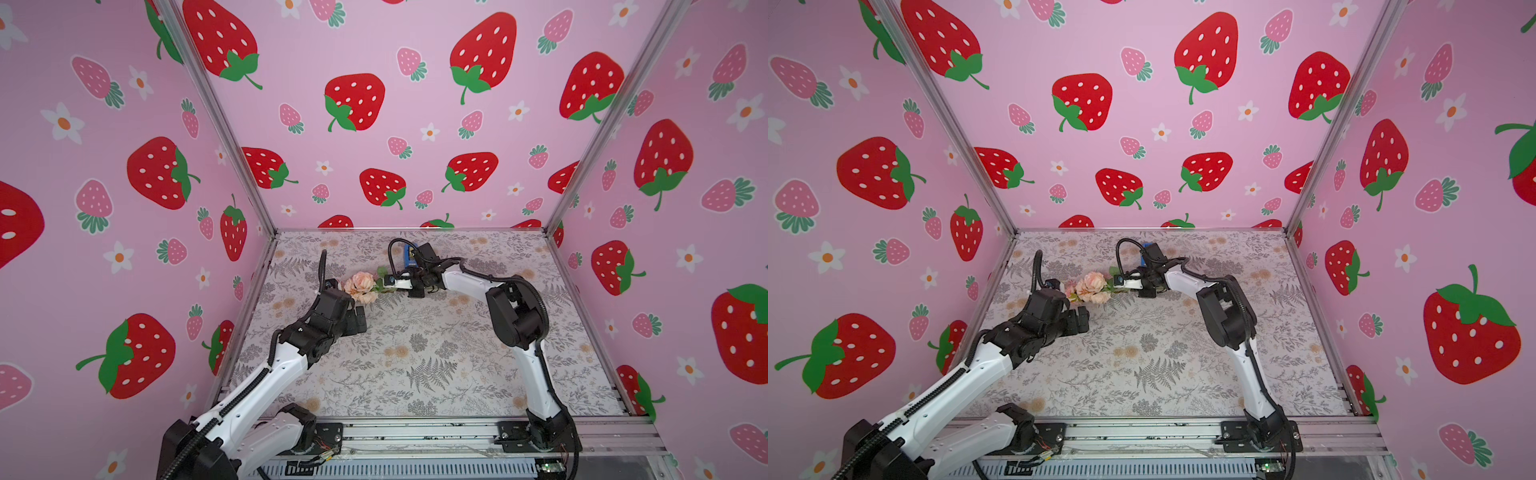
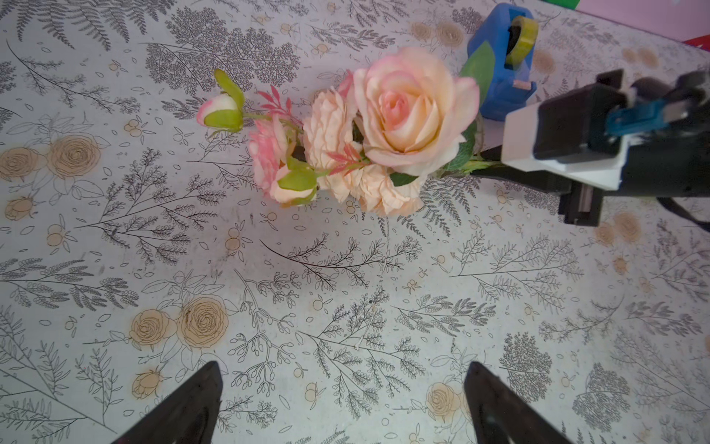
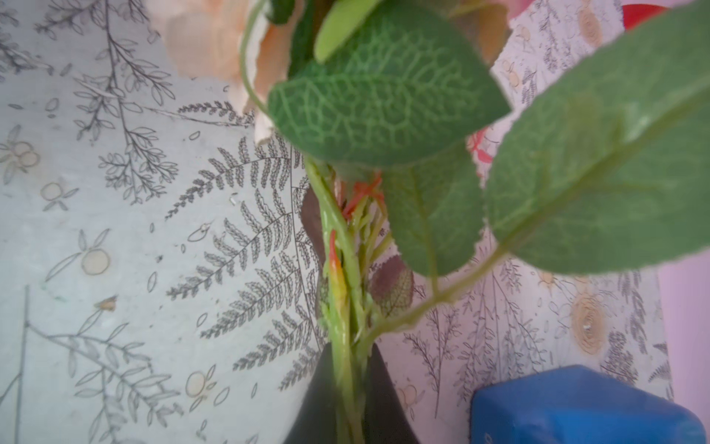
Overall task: Wrap bouquets with tape
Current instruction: Place the unwrapped bouquet at the center of the board.
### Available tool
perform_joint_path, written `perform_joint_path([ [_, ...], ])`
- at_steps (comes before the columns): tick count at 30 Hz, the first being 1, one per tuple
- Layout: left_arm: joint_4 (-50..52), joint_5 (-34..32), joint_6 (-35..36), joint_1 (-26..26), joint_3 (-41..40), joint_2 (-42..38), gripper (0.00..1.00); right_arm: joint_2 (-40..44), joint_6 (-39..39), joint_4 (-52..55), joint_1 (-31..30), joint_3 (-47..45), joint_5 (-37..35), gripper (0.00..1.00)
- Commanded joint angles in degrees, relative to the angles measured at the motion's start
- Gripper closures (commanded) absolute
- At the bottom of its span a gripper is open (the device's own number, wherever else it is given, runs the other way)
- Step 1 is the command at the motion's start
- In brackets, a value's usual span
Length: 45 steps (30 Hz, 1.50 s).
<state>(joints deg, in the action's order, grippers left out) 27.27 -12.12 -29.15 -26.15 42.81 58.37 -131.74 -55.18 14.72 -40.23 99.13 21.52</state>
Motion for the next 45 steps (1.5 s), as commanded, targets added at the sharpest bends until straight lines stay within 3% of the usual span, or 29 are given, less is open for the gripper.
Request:
perform_joint_path([
  [1,0.2,-2.1,-1.9,-0.1,-0.8,-0.9,0.01,-1.6,1.1,-1.6,-1.1,1.4,0.9,1.00],
  [2,0.5,-2.1,-2.0,-0.2,-0.9,-0.8,0.00,-1.9,1.6,-2.1,-1.2,1.4,0.9,1.00],
  [5,1.9,-3.2,-2.4,-0.2,-0.2,-0.3,0.00,-2.5,3.3,-3.7,-1.5,0.7,0.6,0.85],
  [13,4.0,-4.7,-3.2,-0.2,0.8,1.4,0.00,-2.0,7.6,-8.6,-1.6,-0.7,-0.1,0.57],
  [14,3.8,-4.7,-3.2,-0.2,0.9,1.8,0.00,-1.5,7.6,-8.5,-1.6,-0.9,-0.1,0.51],
  [15,3.7,-5.1,-3.4,-0.2,1.1,2.2,0.00,-0.5,7.5,-8.5,-1.5,-1.5,0.1,0.31],
  [16,3.5,-6.0,-3.6,-0.2,1.4,2.7,0.00,0.9,7.3,-8.9,-1.6,-2.5,0.4,0.26],
  [21,0.3,-9.8,-0.5,-0.2,3.1,5.7,0.01,9.8,9.5,-12.1,-1.6,-8.9,0.5,0.22],
  [24,-3.5,-8.0,4.5,-0.2,4.2,7.6,0.01,16.4,13.2,-15.9,-1.6,-13.3,-1.6,0.20],
  [27,-8.7,-3.3,10.2,-0.2,4.6,9.9,0.01,22.0,23.5,-20.4,-1.2,-16.1,-6.4,0.13],
  [31,-14.0,0.1,13.8,-0.1,5.9,13.4,0.01,26.9,43.6,-24.5,1.9,-17.7,-13.5,0.16],
  [34,-15.7,0.9,14.6,-0.2,7.8,16.8,0.01,27.4,60.0,-24.2,5.1,-17.7,-19.1,0.34],
  [38,-14.0,2.3,15.4,-0.1,12.1,21.9,0.01,24.6,74.8,-23.1,8.9,-17.2,-12.1,0.41],
  [42,-12.5,5.2,17.0,-0.1,15.2,25.3,0.00,18.3,88.8,-23.3,12.9,-14.9,1.3,0.54],
  [45,-12.8,6.0,18.3,-0.2,15.1,25.9,0.00,13.7,90.0,-20.1,13.3,-11.0,6.0,0.56],
])
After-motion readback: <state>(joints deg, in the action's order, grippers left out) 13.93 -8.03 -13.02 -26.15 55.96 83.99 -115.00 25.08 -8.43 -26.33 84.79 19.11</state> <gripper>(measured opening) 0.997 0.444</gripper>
